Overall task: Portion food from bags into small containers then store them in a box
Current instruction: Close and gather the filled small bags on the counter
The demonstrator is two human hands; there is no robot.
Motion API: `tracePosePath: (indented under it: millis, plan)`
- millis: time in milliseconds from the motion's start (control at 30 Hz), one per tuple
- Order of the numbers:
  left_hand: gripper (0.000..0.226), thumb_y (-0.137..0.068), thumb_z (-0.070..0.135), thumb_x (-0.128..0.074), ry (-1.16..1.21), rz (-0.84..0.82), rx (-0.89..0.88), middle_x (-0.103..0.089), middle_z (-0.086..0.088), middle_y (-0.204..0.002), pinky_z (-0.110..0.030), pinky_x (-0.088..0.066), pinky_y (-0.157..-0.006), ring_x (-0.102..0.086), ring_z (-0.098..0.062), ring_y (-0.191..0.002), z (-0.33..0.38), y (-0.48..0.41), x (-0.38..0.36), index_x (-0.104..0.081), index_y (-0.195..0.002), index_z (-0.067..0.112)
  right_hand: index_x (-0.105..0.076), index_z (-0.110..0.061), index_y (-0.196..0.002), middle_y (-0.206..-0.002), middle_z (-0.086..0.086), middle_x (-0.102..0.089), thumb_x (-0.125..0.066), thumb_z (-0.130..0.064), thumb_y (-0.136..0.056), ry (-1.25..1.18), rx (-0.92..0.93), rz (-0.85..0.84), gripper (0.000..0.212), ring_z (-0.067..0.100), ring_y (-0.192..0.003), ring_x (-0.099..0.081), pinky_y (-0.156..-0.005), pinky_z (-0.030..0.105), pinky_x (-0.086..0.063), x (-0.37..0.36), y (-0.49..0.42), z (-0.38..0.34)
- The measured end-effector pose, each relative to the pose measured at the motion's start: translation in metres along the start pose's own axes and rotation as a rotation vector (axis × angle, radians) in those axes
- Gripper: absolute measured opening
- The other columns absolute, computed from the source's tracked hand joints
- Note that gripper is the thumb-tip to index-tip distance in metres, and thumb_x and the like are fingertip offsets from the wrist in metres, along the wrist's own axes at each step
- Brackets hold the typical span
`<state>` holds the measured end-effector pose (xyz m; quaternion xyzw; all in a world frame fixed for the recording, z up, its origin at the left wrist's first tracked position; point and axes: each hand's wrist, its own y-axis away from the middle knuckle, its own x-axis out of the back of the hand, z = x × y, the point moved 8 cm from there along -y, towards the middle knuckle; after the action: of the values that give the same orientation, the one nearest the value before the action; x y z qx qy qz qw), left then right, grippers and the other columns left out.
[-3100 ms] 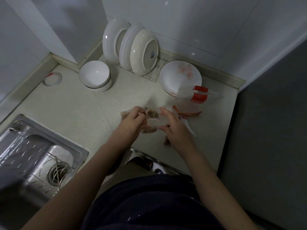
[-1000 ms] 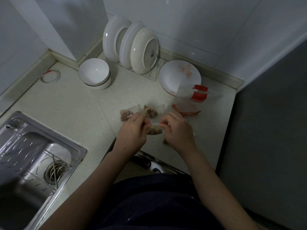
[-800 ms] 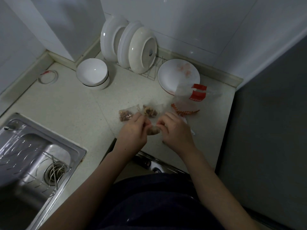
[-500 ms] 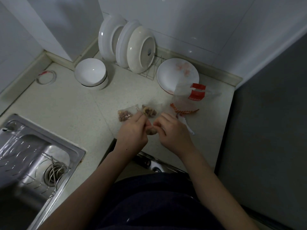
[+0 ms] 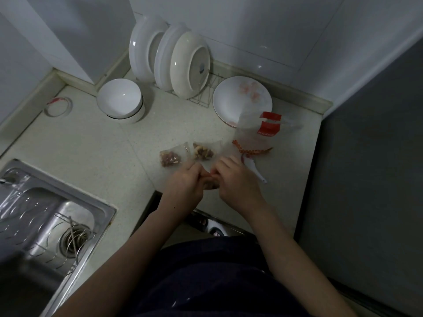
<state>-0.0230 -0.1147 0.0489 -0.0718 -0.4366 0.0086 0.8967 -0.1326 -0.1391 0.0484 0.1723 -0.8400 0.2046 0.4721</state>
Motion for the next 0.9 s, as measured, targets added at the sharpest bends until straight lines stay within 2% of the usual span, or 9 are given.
tracePosePath:
  millis: [133, 267, 400, 467, 567, 700, 800, 900]
  plan:
    - [0.016, -0.078, 0.008, -0.077, -0.069, 0.006, 0.014, -0.055, -0.004, -0.075, -0.027, -0.031, -0.051, -0.043, -0.013, -0.058, -0.005, -0.004, -0.003, -0.061, -0.073, 0.01, -0.058, -0.019, -0.08, -0.083, -0.005, -0.058, -0.058, -0.024, -0.089, -0.002, -0.049, 0.0, 0.01, 0.014, -0.083, -0.051, -0.055, 0.03, -0.043, -0.002, 0.0, 0.01]
    - [0.012, -0.08, 0.012, -0.074, -0.142, -0.036, -0.001, -0.056, -0.005, -0.076, -0.025, -0.029, -0.051, -0.044, -0.014, -0.056, -0.011, -0.004, -0.01, -0.063, -0.075, 0.011, -0.057, -0.02, -0.078, -0.082, -0.004, -0.058, -0.063, -0.015, -0.083, 0.015, -0.087, -0.085, 0.009, 0.016, -0.082, -0.052, -0.057, 0.034, -0.045, -0.012, 0.003, 0.019]
    - [0.009, -0.081, 0.015, -0.075, -0.207, -0.13, 0.041, -0.062, -0.007, -0.081, -0.032, -0.04, -0.057, -0.058, -0.026, -0.063, -0.021, -0.005, -0.02, -0.067, -0.08, 0.012, -0.06, -0.022, -0.078, -0.081, -0.004, -0.061, -0.063, -0.013, -0.081, 0.024, -0.12, -0.145, 0.01, 0.017, -0.083, -0.052, -0.059, 0.036, -0.046, -0.022, 0.006, 0.024]
    - [0.01, -0.08, 0.019, -0.076, -0.236, -0.149, 0.059, -0.063, -0.006, -0.082, -0.034, -0.043, -0.06, -0.059, -0.026, -0.066, -0.026, -0.006, -0.021, -0.068, -0.08, 0.012, -0.059, -0.024, -0.074, -0.081, -0.005, -0.062, -0.065, -0.018, -0.081, -0.085, -0.182, -0.179, 0.011, 0.015, -0.082, -0.053, -0.062, 0.035, -0.047, -0.028, 0.007, 0.03]
    - [0.008, -0.081, 0.022, -0.074, -0.259, -0.17, 0.068, -0.063, -0.002, -0.083, -0.032, -0.041, -0.064, -0.059, -0.024, -0.068, -0.033, -0.006, -0.021, -0.069, -0.08, 0.016, -0.057, -0.027, -0.07, -0.079, -0.008, -0.06, -0.068, -0.023, -0.079, -0.322, -0.349, -0.325, 0.014, 0.012, -0.078, -0.056, -0.069, 0.039, -0.05, -0.046, 0.012, 0.042]
    - [0.003, -0.082, 0.022, -0.074, -0.317, -0.251, 0.052, -0.066, 0.003, -0.087, -0.035, -0.043, -0.077, -0.063, -0.021, -0.074, -0.04, -0.004, -0.029, -0.072, -0.084, 0.022, -0.067, -0.02, -0.079, -0.082, -0.005, -0.062, -0.07, -0.02, -0.081, -0.464, -0.469, -0.399, 0.004, 0.011, -0.078, -0.058, -0.072, 0.035, -0.052, -0.061, 0.021, 0.048]
    - [0.014, -0.081, 0.008, -0.073, -0.323, -0.261, -0.02, -0.07, 0.006, -0.085, -0.032, -0.043, -0.075, -0.065, -0.016, -0.072, -0.04, -0.007, -0.033, -0.073, -0.082, 0.021, -0.067, -0.019, -0.084, -0.084, -0.005, -0.064, -0.069, -0.016, -0.082, -0.546, -0.516, -0.411, 0.004, 0.009, -0.081, -0.061, -0.072, 0.027, -0.052, -0.065, 0.026, 0.05]
    - [0.014, -0.077, 0.0, -0.077, -0.258, -0.227, -0.046, -0.071, -0.004, -0.089, -0.033, -0.051, -0.067, -0.069, -0.023, -0.073, -0.047, -0.017, -0.034, -0.076, -0.082, 0.012, -0.066, -0.018, -0.083, -0.08, -0.007, -0.063, -0.069, -0.012, -0.083, -0.586, -0.536, -0.398, 0.006, 0.006, -0.076, -0.059, -0.063, 0.019, -0.047, -0.065, 0.028, 0.052]
